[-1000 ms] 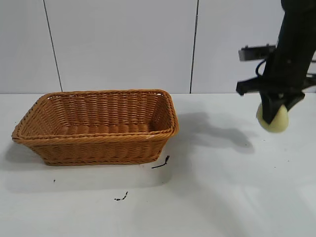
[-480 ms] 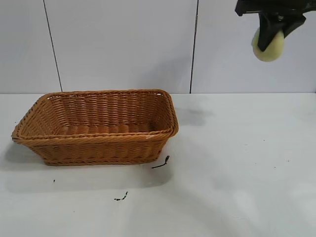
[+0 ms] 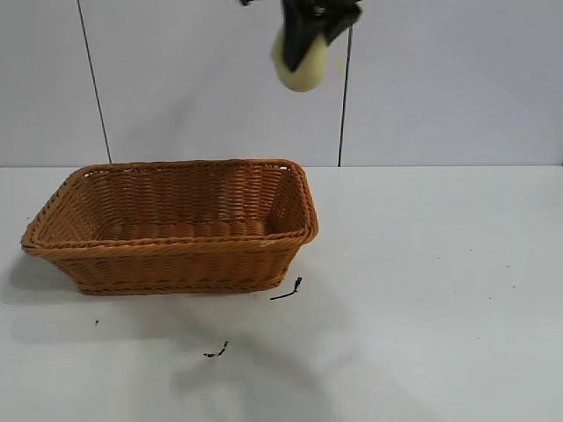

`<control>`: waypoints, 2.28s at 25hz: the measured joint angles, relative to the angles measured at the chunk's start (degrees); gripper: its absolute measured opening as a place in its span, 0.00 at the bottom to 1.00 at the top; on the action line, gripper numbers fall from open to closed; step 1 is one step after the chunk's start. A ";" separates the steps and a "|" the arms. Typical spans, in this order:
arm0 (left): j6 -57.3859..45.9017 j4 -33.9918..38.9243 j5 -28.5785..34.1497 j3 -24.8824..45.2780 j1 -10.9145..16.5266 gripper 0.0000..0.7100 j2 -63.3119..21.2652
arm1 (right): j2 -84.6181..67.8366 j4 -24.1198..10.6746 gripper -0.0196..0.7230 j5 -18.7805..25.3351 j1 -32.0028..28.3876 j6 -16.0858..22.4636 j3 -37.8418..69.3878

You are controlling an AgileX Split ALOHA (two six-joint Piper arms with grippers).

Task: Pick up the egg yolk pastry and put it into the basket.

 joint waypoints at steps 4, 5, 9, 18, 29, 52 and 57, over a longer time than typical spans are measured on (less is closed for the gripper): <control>0.00 0.00 0.00 0.00 0.00 0.98 0.00 | 6.20 0.14 0.15 -3.83 4.31 0.00 -2.17; 0.00 0.00 0.00 0.00 0.00 0.98 0.00 | 7.90 0.14 0.15 -5.25 4.79 0.00 -2.19; 0.00 0.00 0.00 0.00 0.00 0.98 0.00 | 13.61 0.27 0.15 -9.13 5.26 0.06 -2.19; 0.00 0.00 0.00 0.00 0.00 0.98 0.00 | 18.30 1.83 0.26 -12.50 5.26 -0.04 -2.28; 0.00 0.00 0.00 0.00 0.00 0.98 0.00 | 12.28 2.46 0.95 -10.24 5.14 -0.23 -2.28; 0.00 0.00 0.00 0.00 0.00 0.98 0.00 | 4.53 1.84 0.95 -4.72 -32.65 -0.25 -2.54; 0.00 0.00 0.00 0.00 0.00 0.98 0.00 | 4.53 1.77 0.95 -0.31 -34.22 -1.46 -2.34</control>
